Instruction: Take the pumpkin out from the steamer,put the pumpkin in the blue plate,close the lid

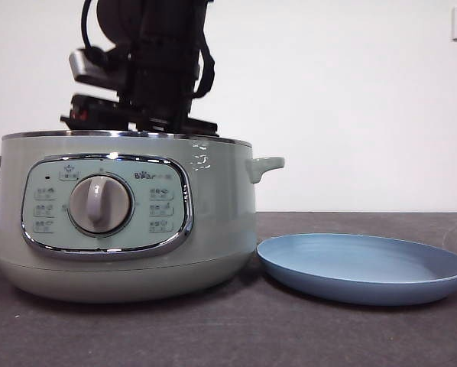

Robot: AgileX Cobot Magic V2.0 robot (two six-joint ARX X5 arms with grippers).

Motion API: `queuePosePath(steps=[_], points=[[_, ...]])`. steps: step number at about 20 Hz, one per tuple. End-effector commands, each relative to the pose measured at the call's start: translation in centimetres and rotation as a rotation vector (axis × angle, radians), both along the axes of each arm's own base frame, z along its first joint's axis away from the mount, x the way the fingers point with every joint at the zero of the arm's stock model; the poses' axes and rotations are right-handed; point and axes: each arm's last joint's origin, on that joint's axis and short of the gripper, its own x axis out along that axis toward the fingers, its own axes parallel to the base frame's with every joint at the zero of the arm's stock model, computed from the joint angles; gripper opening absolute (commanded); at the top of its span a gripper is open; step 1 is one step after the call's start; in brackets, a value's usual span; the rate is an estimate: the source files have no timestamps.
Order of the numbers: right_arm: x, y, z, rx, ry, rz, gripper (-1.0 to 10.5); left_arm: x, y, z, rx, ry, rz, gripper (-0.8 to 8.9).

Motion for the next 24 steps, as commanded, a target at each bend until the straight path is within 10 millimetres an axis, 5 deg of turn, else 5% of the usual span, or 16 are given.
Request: queuePosePath(steps=[1,2,3,6,9,14,16,20,24], points=[[0.1,0.2,-0.6,-0.007,0.006,0.005,4.2,-0.5,0.3,1.0,-0.024,-0.067,0.004,-0.09],[0.1,0.2,-0.6,-0.009,0.008,0.004,1.0,-0.5,0.3,1.0,-0.024,-0.067,0.004,-0.09],[0.1,0.1,-0.5,-0.014,0.006,0.001,0.0,-0.5,0.3,1.0,-0.024,-0.068,0.004,-0.09],[-0.3,-0.5,1.5,0.014,-0.02,-0.003,0.0,-0.5,0.3,1.0,-0.024,-0.067,0.003,-0.09],[-1.7,-3.0,6.8,0.067,-0.068,-0.016,0.0,-0.5,0.3,1.0,-0.026,-0.068,0.001,-0.09],[-4.3,-12.9,16.8,0.195,-0.126,-0.297,0.0,-0.1,-0.1,1.3,-0.053,-0.09,-0.044,-0.09],[-5.8,-16.0,19.2,0.216,-0.224,-0.386,0.0,-0.1,-0.1,1.3,-0.056,-0.09,-0.052,-0.09],[-8.4,-20.1,19.3,0.158,-0.297,-0.487,0.0,-0.1,-0.1,1.3,-0.059,-0.091,-0.052,-0.09],[-9.7,-22.8,15.4,0.131,-0.271,-0.565,0.0,0.2,-0.3,1.3,-0.055,-0.082,-0.052,-0.09]])
